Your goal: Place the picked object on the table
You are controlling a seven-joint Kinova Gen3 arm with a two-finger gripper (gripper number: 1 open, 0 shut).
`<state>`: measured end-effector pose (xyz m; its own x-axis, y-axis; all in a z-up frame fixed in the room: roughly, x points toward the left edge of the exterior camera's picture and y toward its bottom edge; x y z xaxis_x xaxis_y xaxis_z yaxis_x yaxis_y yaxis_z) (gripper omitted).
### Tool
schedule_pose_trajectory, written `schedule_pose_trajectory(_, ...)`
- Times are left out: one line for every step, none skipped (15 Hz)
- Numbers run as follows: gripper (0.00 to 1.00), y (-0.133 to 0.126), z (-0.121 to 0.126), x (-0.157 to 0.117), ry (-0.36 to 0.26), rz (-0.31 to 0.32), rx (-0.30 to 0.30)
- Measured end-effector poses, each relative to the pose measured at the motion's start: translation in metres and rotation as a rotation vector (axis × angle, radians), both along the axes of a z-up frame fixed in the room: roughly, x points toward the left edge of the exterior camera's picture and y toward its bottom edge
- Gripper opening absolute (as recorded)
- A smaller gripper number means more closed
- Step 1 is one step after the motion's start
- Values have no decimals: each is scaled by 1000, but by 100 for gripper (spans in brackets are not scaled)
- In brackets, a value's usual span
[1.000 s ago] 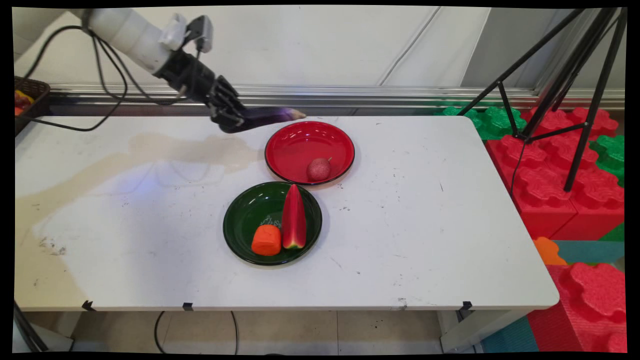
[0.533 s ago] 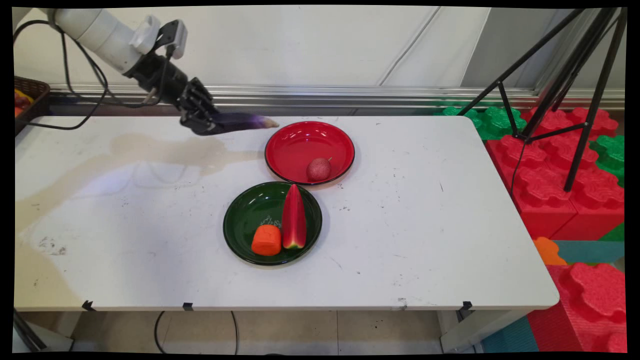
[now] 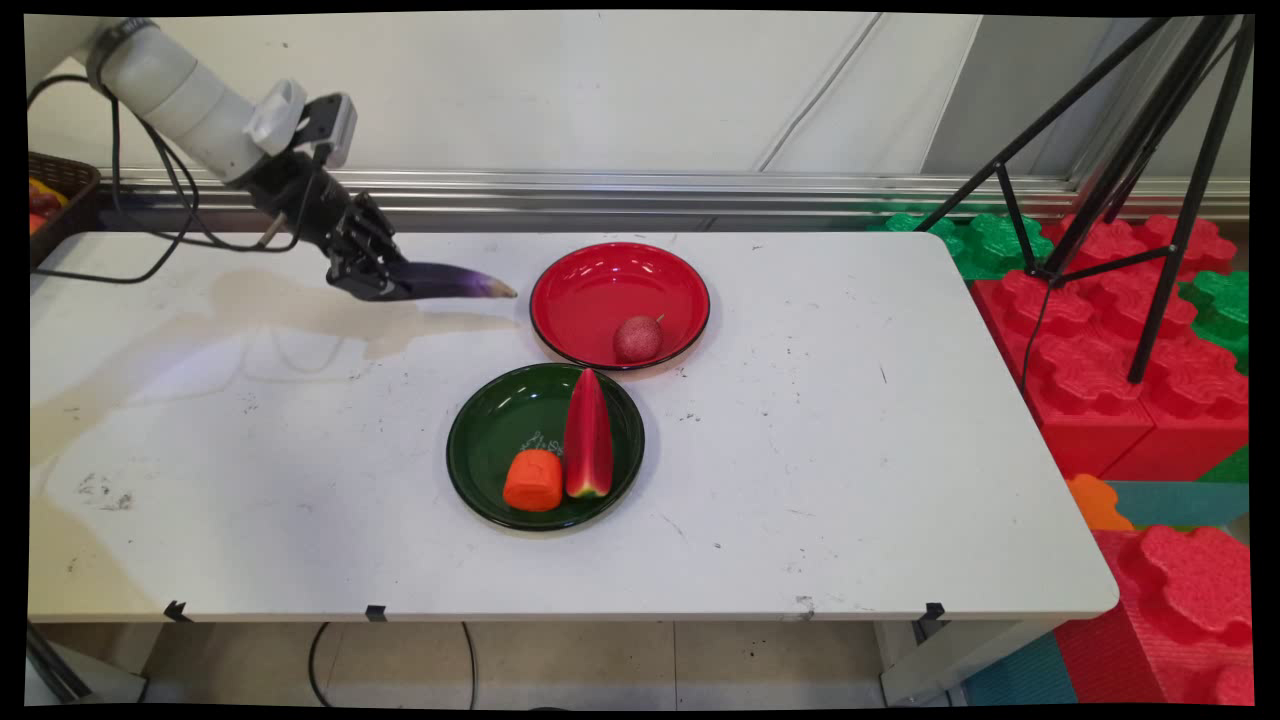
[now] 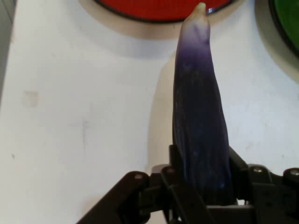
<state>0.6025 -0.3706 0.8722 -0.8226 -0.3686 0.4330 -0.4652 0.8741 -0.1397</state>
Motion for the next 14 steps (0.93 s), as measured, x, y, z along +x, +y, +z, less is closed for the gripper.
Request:
schedule_pose_trajectory(0,0,-6,2,-6,0,8)
schedule_pose_trajectory(0,1,-10,4,-10,0,14)
schedule_pose_trajectory(0,1,-16,6,-15,1,21)
schedule_pose_trajectory(0,1,-20,7,-17,1,26)
schedule_pose_trajectory(0,1,-26,8,-20,2,34)
schedule_pose_trajectory(0,1,-30,9,-20,3,38)
schedule_pose_trajectory(0,1,-35,9,-20,4,43)
schedule_pose_trajectory(0,1,-39,10,-19,6,46)
schedule_pose_trajectory(0,0,-44,10,-19,8,49)
schedule_pose_trajectory(0,0,-47,10,-19,9,50)
schedule_pose_trajectory(0,-1,-53,11,-18,10,52)
schedule_pose_trajectory(0,-2,-57,11,-17,11,53)
schedule_pose_trajectory(0,-2,-60,11,-17,12,54)
schedule_pose_trajectory(0,-3,-62,11,-16,13,54)
